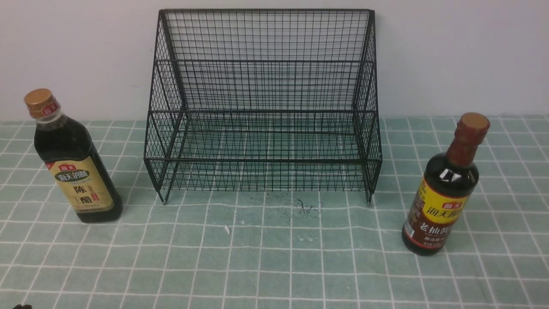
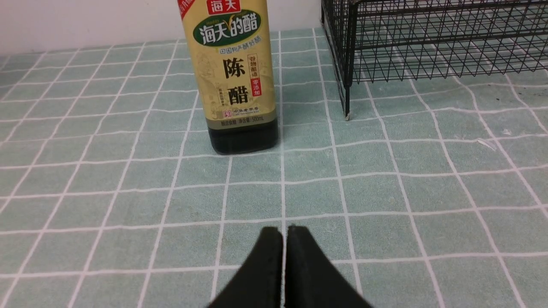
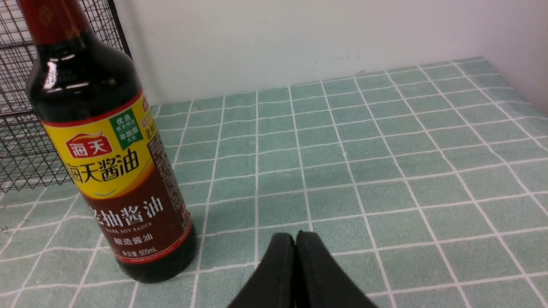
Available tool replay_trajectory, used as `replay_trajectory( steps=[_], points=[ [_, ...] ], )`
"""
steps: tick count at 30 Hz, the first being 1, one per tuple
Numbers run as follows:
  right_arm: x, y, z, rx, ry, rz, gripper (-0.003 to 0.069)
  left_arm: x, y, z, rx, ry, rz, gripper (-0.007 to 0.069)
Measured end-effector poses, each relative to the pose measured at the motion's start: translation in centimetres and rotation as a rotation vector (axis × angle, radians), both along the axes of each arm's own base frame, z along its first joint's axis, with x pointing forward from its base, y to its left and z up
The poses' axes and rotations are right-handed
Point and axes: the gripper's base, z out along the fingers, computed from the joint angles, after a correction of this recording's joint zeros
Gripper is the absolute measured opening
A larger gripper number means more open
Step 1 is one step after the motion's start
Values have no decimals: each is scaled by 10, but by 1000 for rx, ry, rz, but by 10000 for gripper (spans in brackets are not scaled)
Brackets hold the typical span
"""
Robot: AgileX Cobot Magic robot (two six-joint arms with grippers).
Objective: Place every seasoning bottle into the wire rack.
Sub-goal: Use the right arm to grab the condiment bottle closest to it
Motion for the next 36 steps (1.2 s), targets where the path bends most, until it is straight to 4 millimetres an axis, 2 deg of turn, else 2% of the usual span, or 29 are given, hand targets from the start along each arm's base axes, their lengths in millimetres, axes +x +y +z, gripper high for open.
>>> replay_trajectory(
  steps=[14,15,21,24,31,35,36],
  points=[
    [0,1,1,42,-19,-1,-15,0,0,0,0,0,0,-6],
    [1,2,1,93,-36,0,-15,0,0,0,0,0,0,-6],
    [2,4,21,660,-286,-9,-15,0,0,0,0,0,0,-6],
    [2,2,27,800,-364,-18,-15,0,0,0,0,0,0,-6],
    [1,0,31,845,-414,-26,-15,0,0,0,0,0,0,-6],
    [-1,-4,41,789,-511,-26,-15,0,0,0,0,0,0,-6],
    [-4,-3,55,713,-536,-3,-15,0,0,0,0,0,0,-6]
  ],
)
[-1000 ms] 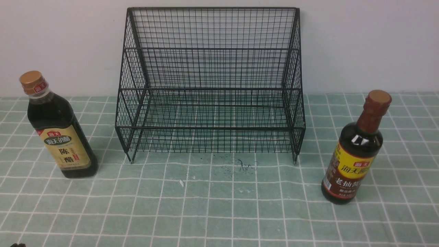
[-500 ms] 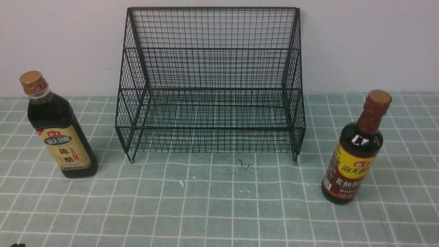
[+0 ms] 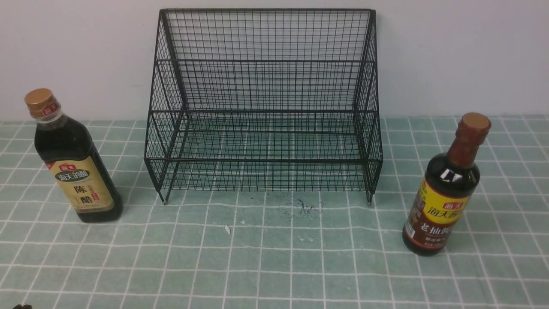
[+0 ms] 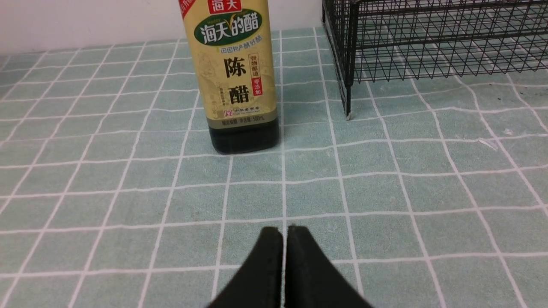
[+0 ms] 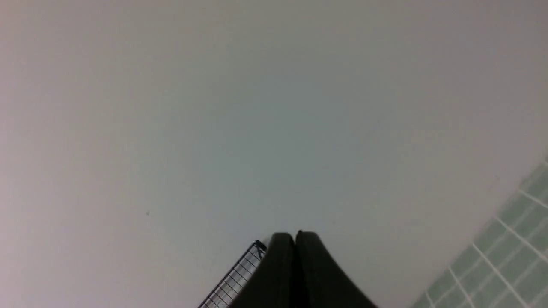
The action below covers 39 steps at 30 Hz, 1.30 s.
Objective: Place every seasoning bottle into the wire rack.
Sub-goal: Use the right arm to grab the condiment bottle closest to it
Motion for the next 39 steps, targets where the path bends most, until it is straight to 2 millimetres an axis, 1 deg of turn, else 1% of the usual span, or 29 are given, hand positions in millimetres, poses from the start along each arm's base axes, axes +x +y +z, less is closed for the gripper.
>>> replay_trajectory(
  steps=[2,3,4,5,6,7,8,9,11,12,13,14,15,16,17,18,19,20,22,23,24,25,26,28,31,33,34,35,39],
  points=[
    [-3,1,17,-61,-19,-2,-15,0,0,0,0,0,0,-6],
    [-4,5,40,-168,4,2,-15,0,0,0,0,0,0,-6],
    [-5,5,48,-192,-4,0,-15,0,0,0,0,0,0,-6],
    [-4,8,72,-314,55,8,-15,0,0,0,0,0,0,-6],
    [-2,9,85,-390,108,20,-15,0,0,0,0,0,0,-6],
    [0,10,83,-398,132,28,-15,0,0,0,0,0,0,-6],
    [5,12,104,-500,208,56,-15,0,0,0,0,0,0,-6],
    [11,13,114,-561,277,87,-15,0,0,0,0,0,0,-6],
    [24,17,127,-651,391,156,-15,0,0,0,0,1,0,-6],
    [35,19,134,-701,453,198,-15,0,0,0,0,1,0,-6],
    [37,20,135,-716,460,208,-15,0,0,0,0,1,0,-6],
    [56,25,142,-774,519,268,-15,0,0,0,0,1,0,-6],
    [58,25,140,-779,530,277,-15,0,0,0,0,1,0,-6],
    [75,30,145,-823,560,324,-6,0,0,0,0,1,0,-6],
    [84,32,146,-839,571,346,1,0,0,0,0,1,0,-6],
    [97,35,148,-858,586,372,16,0,0,0,0,1,0,-6],
    [108,38,149,-868,597,392,42,0,0,0,0,1,0,-6],
    [110,38,151,-871,595,394,47,0,0,0,0,1,0,-6],
    [140,43,148,-891,635,444,129,0,0,0,0,1,0,-6],
    [146,44,146,-898,643,456,152,0,0,0,0,1,0,-6],
    [157,46,143,-906,660,474,193,0,0,0,0,1,0,-6],
    [170,48,138,-911,682,496,246,0,0,0,0,1,0,-6],
    [178,49,135,-919,695,510,283,0,0,0,0,1,0,-6],
    [196,52,125,-916,731,546,382,0,0,0,0,1,0,-6],
    [210,56,116,-891,758,579,498,0,0,0,0,1,0,-6],
    [215,57,114,-882,764,587,561,0,0,0,0,1,0,-6],
    [215,57,114,-882,765,587,561,0,0,0,0,1,0,-6],
    [216,57,114,-877,763,591,598,0,0,0,0,1,0,-6],
    [214,66,114,-914,742,622,629,0,0,0,0,1,0,-6]
  ],
)
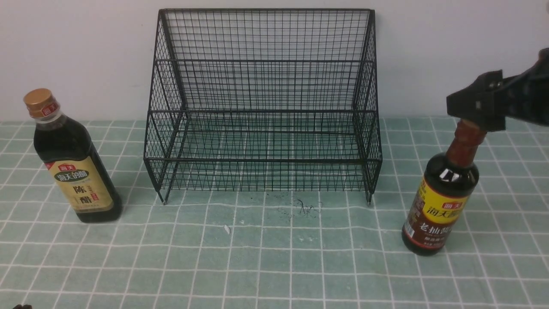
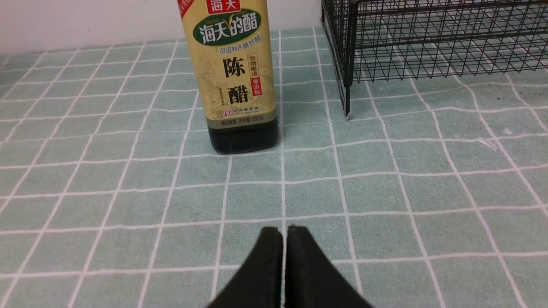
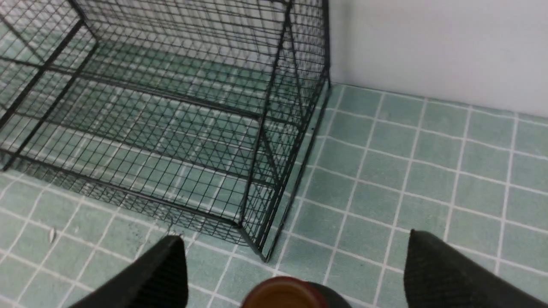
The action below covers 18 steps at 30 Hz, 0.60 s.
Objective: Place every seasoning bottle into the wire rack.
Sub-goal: Use the right arm to grab the condiment bottle closest to it
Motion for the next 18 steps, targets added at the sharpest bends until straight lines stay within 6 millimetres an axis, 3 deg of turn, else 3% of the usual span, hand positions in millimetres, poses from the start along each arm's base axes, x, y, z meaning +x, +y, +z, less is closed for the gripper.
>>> replay_trajectory(
  steps=[4,18],
  points=[
    [-2,13,-2,-46,-3,59,630,0,0,0,0,0,0,-6],
    [10,8,-29,-133,148,-19,618,0,0,0,0,1,0,-6]
  ],
)
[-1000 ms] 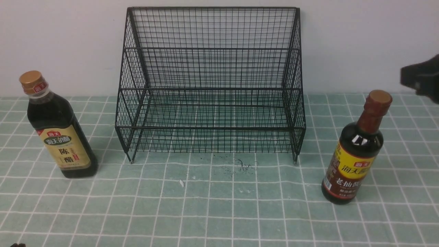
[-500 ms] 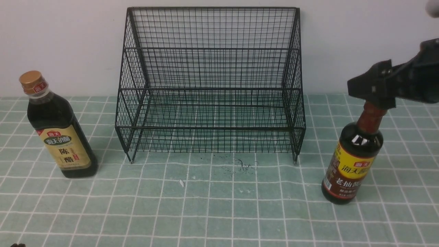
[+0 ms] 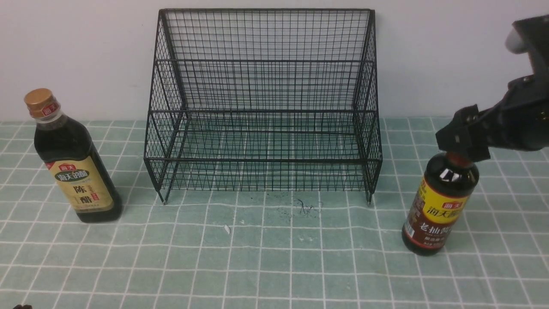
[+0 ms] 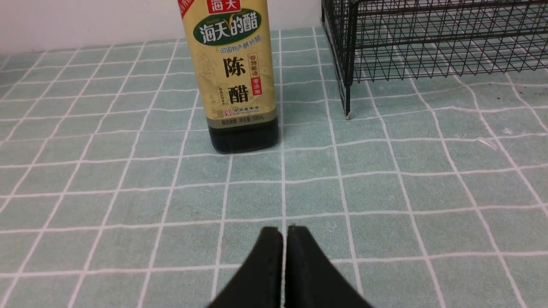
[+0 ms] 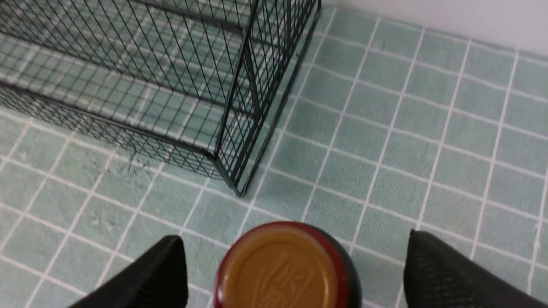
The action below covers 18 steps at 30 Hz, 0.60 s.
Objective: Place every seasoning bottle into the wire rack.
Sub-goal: Use the right arm to grab the condiment bottle closest to it
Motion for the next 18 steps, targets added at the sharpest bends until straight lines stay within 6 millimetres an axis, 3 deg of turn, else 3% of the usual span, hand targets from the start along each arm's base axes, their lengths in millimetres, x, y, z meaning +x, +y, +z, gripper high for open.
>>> replay_trajectory(
  steps=[5,10,16,18],
  points=[
    [8,2,-13,-3,49,-7,540,0,0,0,0,0,0,-6],
    [9,2,-17,-9,73,-9,273,0,0,0,0,0,0,-6],
    [-3,0,-8,-17,96,4,288,0,0,0,0,0,0,-6],
    [-16,-2,7,-24,106,25,288,0,0,0,0,0,0,-6]
  ],
)
